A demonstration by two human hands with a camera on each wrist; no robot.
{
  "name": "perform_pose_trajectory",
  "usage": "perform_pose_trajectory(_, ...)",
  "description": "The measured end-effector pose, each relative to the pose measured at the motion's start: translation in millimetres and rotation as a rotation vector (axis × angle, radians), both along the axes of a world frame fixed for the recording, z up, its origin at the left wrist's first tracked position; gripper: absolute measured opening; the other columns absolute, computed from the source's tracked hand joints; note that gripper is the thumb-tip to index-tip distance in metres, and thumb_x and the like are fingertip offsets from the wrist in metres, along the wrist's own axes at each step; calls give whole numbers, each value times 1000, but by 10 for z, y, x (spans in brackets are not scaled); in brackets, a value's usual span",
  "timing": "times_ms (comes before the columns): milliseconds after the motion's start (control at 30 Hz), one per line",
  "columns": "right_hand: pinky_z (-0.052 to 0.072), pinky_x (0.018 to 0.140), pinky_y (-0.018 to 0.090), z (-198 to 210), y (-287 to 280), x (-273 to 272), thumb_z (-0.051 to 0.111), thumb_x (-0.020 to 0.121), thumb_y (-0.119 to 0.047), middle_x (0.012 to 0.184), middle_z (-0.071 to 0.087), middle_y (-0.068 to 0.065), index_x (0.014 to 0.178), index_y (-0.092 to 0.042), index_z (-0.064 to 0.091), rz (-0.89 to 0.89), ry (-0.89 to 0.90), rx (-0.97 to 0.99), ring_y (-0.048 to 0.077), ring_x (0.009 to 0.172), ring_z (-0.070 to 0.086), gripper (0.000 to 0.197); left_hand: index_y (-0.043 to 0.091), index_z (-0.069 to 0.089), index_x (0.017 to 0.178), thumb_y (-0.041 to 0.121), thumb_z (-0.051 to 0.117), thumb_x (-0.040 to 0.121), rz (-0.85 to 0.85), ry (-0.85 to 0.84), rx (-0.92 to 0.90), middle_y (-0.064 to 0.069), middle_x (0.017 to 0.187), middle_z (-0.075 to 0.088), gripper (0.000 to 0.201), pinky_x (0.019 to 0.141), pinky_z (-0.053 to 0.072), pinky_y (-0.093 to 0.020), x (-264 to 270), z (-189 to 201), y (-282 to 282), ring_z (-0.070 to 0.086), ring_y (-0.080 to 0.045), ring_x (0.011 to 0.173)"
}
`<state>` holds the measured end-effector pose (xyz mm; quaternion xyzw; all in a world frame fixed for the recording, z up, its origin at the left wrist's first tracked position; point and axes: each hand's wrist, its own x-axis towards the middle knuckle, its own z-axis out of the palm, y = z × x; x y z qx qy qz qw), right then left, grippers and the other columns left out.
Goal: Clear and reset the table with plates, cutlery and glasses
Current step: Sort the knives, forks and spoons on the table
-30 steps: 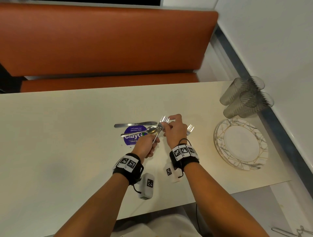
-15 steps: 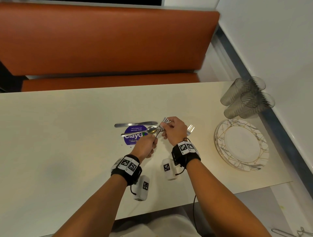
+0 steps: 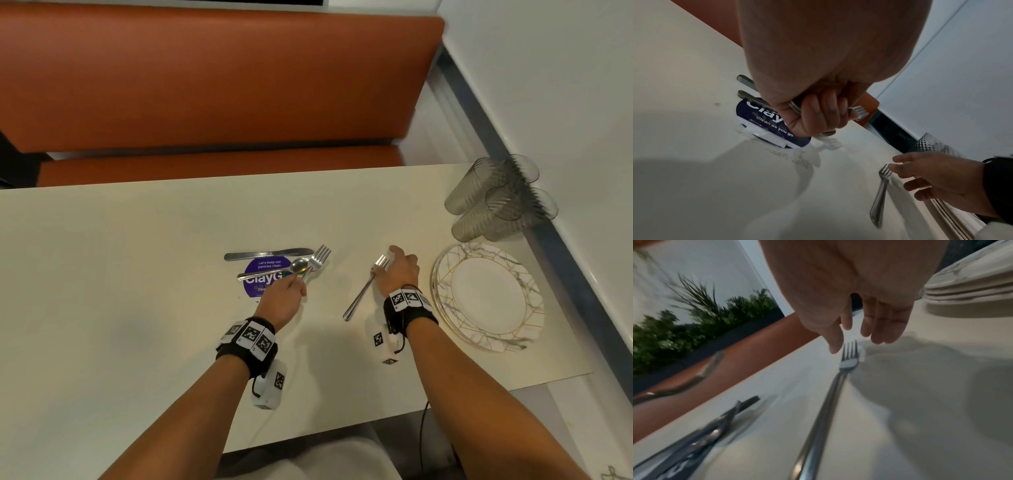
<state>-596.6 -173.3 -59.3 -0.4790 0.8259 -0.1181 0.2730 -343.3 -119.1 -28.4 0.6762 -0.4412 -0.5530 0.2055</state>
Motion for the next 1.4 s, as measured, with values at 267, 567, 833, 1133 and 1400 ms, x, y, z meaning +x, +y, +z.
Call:
perform_pose_trajectory(267,54,76,29,-39,-9,-31,78,79,-8,101,61,7,103,-14,61,-57,-127,-52,18,86,59,30,14,64,86,27,39,106,-15,-73,-89,1,84,59,34,69,40,-34,-60,55,-171,53,-18,77)
perform_pose_trajectory(567,53,63,21,602,35,337,67,87,2,76,76,10,92,-6,61,67,-589,-274,12,60,70,11,12,61,84,20,41,107,-113,-13,-72,-8,87,73,31,68,55,-35,-196,97,-371,73,-27,81)
perform_pose_trajectory(833,53,57,16,724,87,716,77,85,-12,83,74,4,94,-14,65,-16,-543,-450,19,66,72,14,4,60,96,24,36,109,-78,267,52,-11,64,55,33,41,33,-26,-219,296,-172,43,-20,41)
perform_pose_trajectory(1133,58,63,24,685,178,869,79,81,-14,95,68,-1,105,-22,60,13,-466,-480,13,62,70,32,14,63,87,37,37,106,-36,380,164,1,58,41,40,43,23,-24,-64,287,-74,30,-12,46)
perform_pose_trajectory(1400,54,56,20,672,121,928,78,83,-9,85,73,11,108,-13,70,85,-492,-331,18,62,71,26,15,62,85,32,41,104,-29,382,174,4,61,44,33,45,26,-24,63,277,-20,32,-10,48)
